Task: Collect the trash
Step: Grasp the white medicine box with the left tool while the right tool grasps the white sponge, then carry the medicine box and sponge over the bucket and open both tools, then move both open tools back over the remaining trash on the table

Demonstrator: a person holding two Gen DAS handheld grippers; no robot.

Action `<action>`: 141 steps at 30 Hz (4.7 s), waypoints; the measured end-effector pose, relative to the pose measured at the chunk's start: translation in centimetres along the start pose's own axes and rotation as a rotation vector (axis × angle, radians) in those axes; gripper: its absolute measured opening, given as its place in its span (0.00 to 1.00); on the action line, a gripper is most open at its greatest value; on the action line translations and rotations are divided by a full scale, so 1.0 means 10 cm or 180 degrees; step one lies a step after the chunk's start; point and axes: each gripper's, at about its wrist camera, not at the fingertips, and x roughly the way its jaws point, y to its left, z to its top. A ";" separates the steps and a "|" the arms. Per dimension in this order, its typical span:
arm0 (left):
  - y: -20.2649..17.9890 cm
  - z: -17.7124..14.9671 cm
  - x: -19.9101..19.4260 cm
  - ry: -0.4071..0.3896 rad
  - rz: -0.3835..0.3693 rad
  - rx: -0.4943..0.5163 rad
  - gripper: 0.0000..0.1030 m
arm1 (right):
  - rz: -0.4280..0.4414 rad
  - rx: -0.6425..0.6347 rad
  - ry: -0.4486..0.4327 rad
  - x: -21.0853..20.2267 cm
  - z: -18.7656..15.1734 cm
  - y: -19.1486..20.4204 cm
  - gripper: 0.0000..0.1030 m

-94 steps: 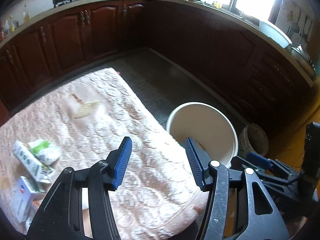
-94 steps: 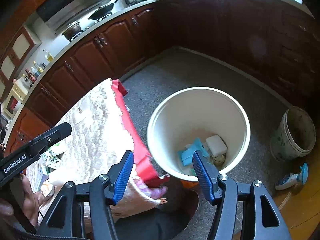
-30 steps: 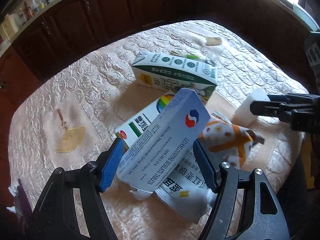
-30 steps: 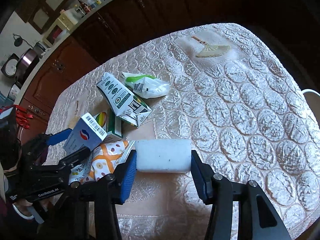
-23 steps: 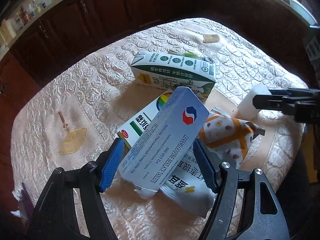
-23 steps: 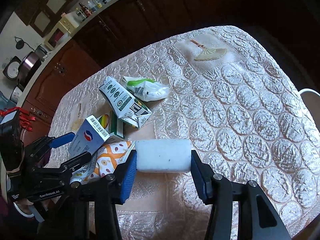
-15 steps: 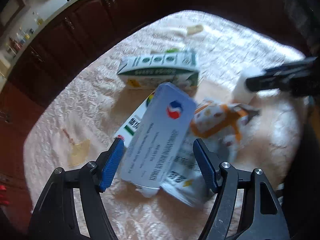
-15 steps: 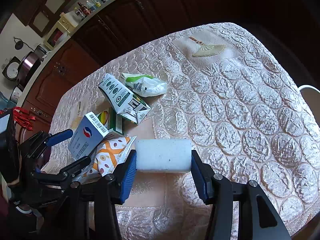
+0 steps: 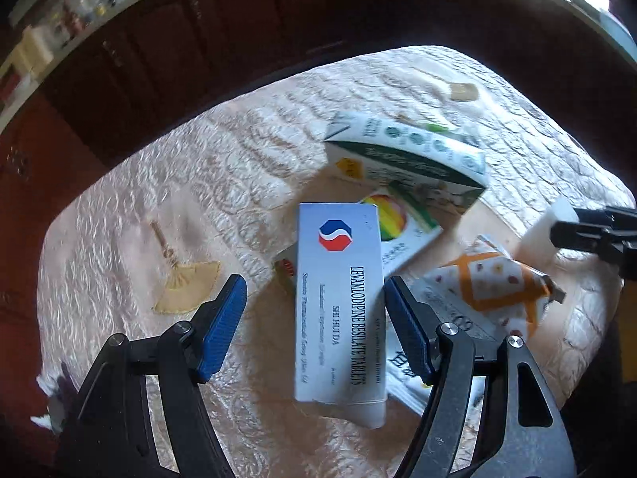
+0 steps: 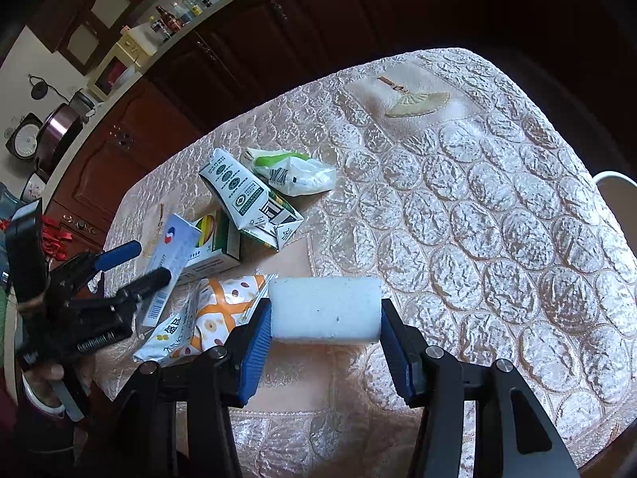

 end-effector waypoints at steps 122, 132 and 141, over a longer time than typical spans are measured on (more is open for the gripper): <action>-3.57 1.45 -0.08 -0.0206 -0.1468 0.0514 0.59 | -0.0866 0.1622 -0.0944 -1.77 -0.68 -2.61 0.61; -3.49 1.40 -0.14 -0.0235 -0.1480 0.0489 0.62 | -0.0854 0.1663 -0.0923 -1.78 -0.73 -2.61 0.61; -3.37 1.34 -0.21 -0.0306 -0.1381 0.0454 0.62 | -0.0839 0.1588 -0.0910 -1.77 -0.69 -2.51 0.62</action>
